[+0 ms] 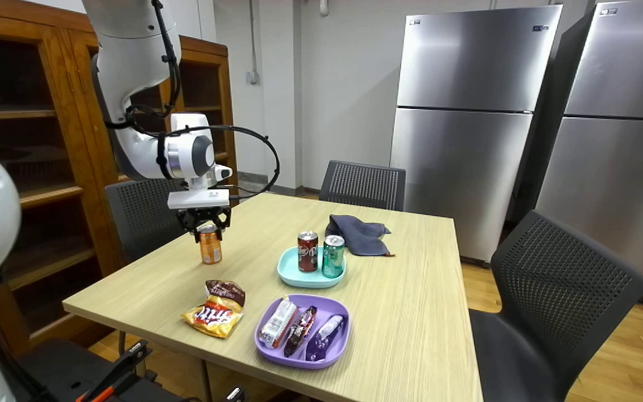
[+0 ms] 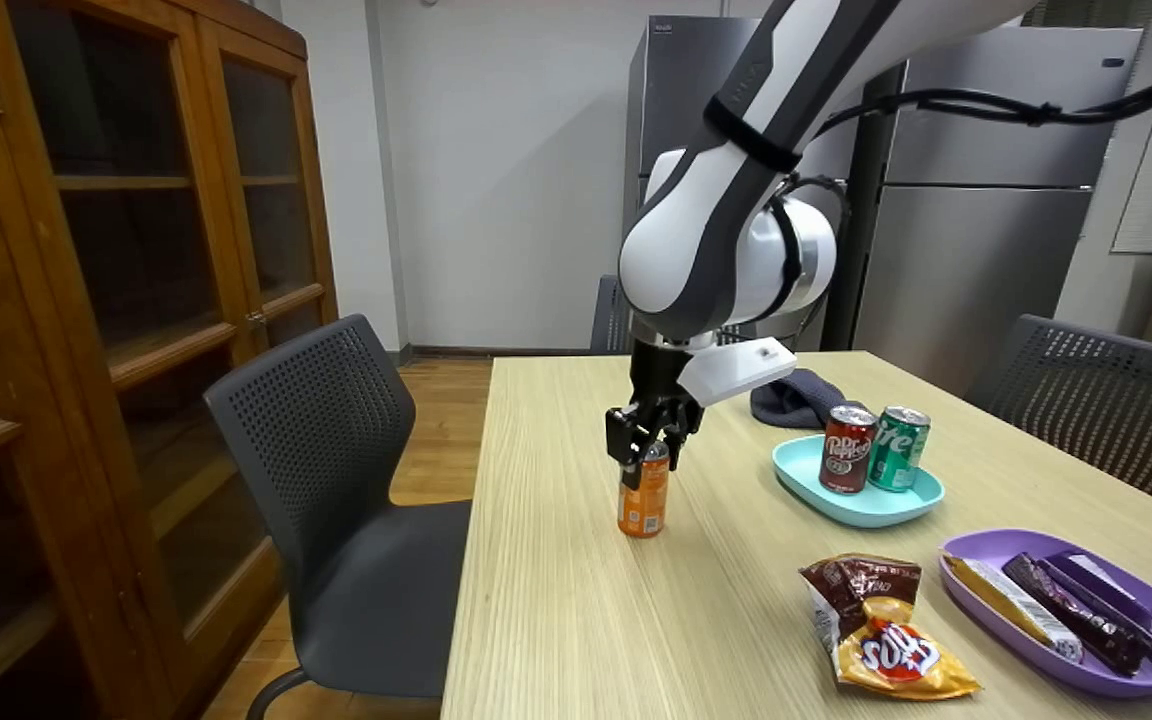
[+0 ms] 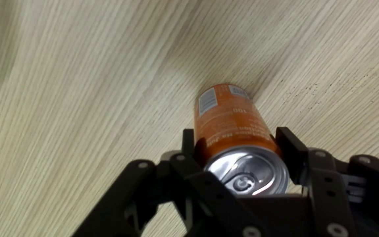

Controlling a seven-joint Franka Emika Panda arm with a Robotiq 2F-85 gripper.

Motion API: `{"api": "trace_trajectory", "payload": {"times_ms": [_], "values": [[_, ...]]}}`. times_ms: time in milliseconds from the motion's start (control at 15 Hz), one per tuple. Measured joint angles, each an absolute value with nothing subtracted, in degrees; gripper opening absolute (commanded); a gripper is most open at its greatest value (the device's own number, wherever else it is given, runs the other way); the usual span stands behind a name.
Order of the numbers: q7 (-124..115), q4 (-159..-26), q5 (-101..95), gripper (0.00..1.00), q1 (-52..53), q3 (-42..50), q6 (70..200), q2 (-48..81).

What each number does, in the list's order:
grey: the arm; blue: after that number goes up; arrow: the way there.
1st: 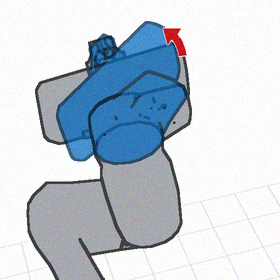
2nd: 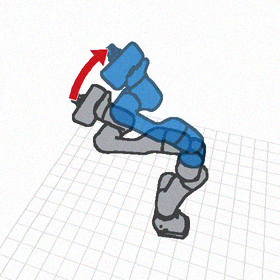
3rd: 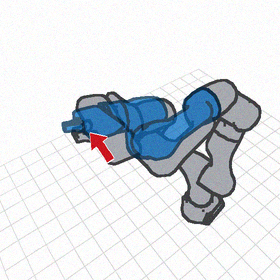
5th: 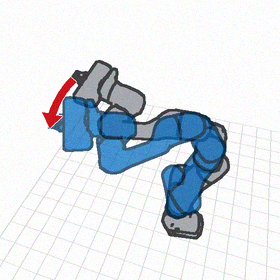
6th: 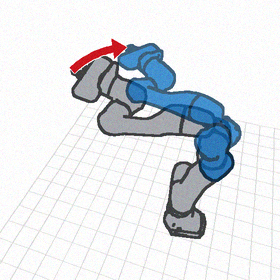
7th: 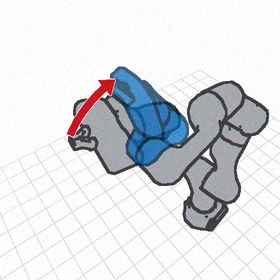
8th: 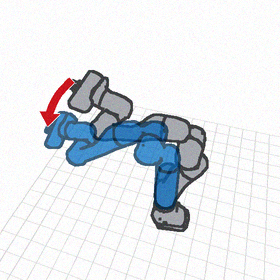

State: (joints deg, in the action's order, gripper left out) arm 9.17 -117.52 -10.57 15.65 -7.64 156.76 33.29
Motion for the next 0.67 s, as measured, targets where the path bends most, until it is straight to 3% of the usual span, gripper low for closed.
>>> {"api": "trace_trajectory", "payload": {"times_ms": [667], "values": [[-1.44,-120.36,-10.22,0.38,15.57,-4.20,156.05,25.93]]}}
